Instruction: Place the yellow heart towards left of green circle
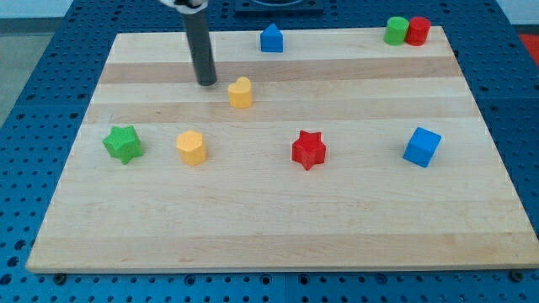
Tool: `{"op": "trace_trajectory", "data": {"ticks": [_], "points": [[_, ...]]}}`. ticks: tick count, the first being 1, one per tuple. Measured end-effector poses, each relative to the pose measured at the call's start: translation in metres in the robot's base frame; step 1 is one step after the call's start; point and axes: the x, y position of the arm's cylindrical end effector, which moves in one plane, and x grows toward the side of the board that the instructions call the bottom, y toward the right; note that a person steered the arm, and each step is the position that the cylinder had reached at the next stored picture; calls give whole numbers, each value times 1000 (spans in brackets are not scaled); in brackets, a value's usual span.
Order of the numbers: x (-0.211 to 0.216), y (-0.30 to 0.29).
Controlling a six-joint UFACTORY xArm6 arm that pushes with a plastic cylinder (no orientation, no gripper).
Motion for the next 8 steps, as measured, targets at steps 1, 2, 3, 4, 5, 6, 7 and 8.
{"op": "trace_trajectory", "data": {"ticks": [1,2,3,4,5,6,7,8], "points": [[19,8],[21,73],[18,156],[17,179],[17,146],[17,103],[18,66],[49,52]]}}
